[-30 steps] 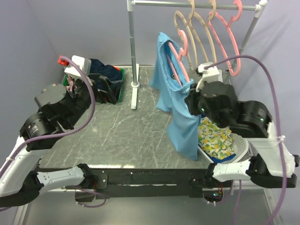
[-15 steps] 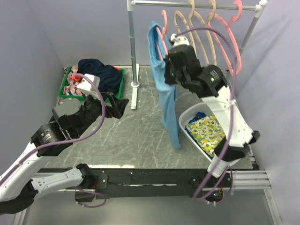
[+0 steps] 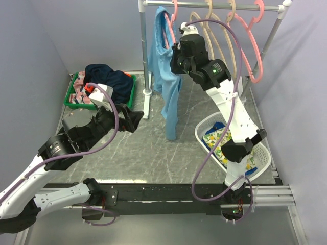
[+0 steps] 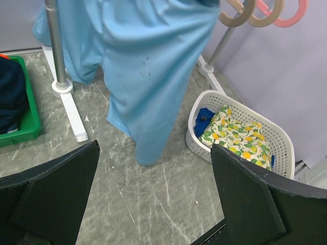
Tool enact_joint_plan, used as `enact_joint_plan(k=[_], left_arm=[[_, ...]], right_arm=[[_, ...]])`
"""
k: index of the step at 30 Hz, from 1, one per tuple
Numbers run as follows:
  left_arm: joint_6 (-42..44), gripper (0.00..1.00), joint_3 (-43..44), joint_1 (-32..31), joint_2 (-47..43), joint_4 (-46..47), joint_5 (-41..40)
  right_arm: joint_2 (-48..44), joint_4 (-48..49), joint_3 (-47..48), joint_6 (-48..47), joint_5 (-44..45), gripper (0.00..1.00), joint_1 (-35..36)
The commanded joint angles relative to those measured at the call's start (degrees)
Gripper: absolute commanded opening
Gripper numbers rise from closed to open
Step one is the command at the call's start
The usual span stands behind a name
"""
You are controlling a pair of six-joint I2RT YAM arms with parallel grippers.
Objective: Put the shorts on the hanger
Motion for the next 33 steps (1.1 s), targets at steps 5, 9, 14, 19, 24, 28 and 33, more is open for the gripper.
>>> enact_joint_plan(k=[5, 9, 14, 19, 24, 28, 33], left_arm=[[-0.9, 0.96, -0.6, 0.2, -0.3, 2.0, 1.8], [-0.8, 0.96, -1.2, 0.2, -0.1, 2.5, 2.2], [-0.3, 0.96, -1.6, 0.2, 0.6, 2.9, 2.2], [0.0, 0.97, -1.5, 0.1, 1.3, 3.4, 2.6], [-0.2, 0.96, -1.9, 0.1, 1.5, 3.5, 2.7], [-0.5, 0.96, -2.1, 0.2, 1.5, 3.4, 2.9], [-1.1, 0.97, -1.9, 0.1, 1.5, 3.4, 3.4]], right_arm=[[2.4, 15.4, 3.0, -1.4, -3.6, 0.0, -2.7], [3.3, 18.1, 3.9, -2.2, -2.9, 0.0, -3.0], [4.3, 19.2, 3.8, -2.5, -3.1, 0.0, -3.5], [6.0, 20.0, 3.9, -2.1, -3.7, 0.0, -4.1], [7.1, 20.7, 3.8, -1.4, -3.9, 0.0, -4.4], [7.5, 21.2, 3.6, -1.1, -4.1, 0.0, -4.5], [7.5, 21.3, 3.2, 1.4, -6.3, 0.0, -5.3]])
